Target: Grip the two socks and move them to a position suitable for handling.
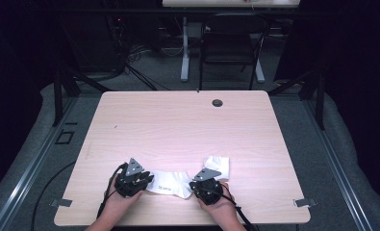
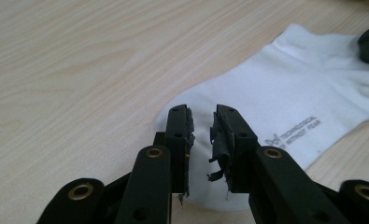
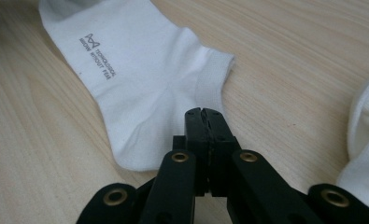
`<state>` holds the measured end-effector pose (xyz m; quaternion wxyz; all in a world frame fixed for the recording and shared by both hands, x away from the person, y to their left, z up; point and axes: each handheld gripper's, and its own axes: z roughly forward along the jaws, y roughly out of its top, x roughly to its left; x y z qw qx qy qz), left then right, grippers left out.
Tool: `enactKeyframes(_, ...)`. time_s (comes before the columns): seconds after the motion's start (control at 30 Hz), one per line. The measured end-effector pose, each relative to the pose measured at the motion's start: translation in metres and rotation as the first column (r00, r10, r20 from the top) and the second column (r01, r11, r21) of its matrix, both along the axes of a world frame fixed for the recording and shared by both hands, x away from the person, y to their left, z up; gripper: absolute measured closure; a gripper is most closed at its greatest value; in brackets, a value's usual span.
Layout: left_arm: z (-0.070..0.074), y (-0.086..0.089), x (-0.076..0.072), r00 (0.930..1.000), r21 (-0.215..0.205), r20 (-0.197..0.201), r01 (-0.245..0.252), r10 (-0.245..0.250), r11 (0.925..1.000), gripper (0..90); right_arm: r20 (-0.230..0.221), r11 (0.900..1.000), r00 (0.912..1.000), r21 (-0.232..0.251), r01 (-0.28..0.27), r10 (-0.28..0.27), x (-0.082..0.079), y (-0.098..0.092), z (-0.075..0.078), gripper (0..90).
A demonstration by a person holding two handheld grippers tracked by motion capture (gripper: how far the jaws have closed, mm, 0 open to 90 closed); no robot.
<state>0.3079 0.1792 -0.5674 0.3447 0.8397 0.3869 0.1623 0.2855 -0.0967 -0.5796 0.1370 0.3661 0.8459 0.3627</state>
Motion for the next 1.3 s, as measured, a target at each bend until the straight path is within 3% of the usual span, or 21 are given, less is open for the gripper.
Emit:
enactKeyframes(0.1,-0.003,-0.001,0.001,0.9997,0.02,-0.026,0.002,-0.002,0.9998,76.0,-0.001,1.0,1.0,0.005,0.006,-0.006,0.0,-0.001,0.0,90.0)
enactKeyframes(0.23,-0.006,-0.003,-0.002,0.9996,0.039,-0.026,0.008,-0.007,0.9992,81.2,-0.005,1.0,0.9999,0.004,0.014,-0.014,0.0,-0.003,0.0,90.0)
enactKeyframes(0.37,-0.006,-0.003,-0.004,0.9993,0.029,-0.033,0.018,-0.017,0.9994,87.9,-0.007,1.0,0.9998,0.003,0.018,-0.018,0.0,-0.005,0.0,90.0)
enactKeyframes(0.5,-0.004,-0.001,-0.008,0.9974,0.0,-0.067,0.026,-0.026,0.9997,88.7,-0.008,1.0,0.9996,0.001,0.027,-0.027,0.0,-0.007,0.0,90.0)
enactKeyframes(0.63,-0.005,-0.001,-0.012,0.9959,-0.001,-0.084,0.034,-0.034,0.9994,88.8,-0.019,1.0,0.9994,0.005,0.029,-0.029,0.0,-0.01,0.001,90.0)
enactKeyframes(0.93,-0.004,-0.002,-0.017,0.9948,-0.002,-0.088,0.052,-0.052,0.9986,88.7,-0.047,1.0,0.9986,-0.01,0.023,-0.024,-0.006,-0.015,0.003,90.0)
enactKeyframes(1.07,-0.002,0.0,-0.017,0.9952,-0.03,-0.084,0.047,-0.049,0.9985,86.4,-0.058,0.999,0.9978,0.002,0.034,-0.034,-0.007,-0.016,0.005,90.0)
enactKeyframes(1.13,0.001,0.001,-0.018,0.9965,-0.053,-0.069,0.045,-0.048,0.9976,82.4,-0.05,0.999,0.9979,0.026,0.043,-0.042,-0.008,-0.02,0.009,88.5)
enactKeyframes(1.17,0.006,0.002,-0.018,0.9972,-0.076,-0.056,0.046,-0.05,0.996,81.1,-0.025,0.997,0.998,0.052,0.06,-0.059,-0.007,-0.024,0.015,85.1)
enactKeyframes(1.3,0.01,0.004,-0.017,0.9985,-0.093,-0.032,0.042,-0.045,0.9948,74.5,0.009,0.993,0.9955,0.071,0.094,-0.095,-0.007,-0.035,0.025,84.5)
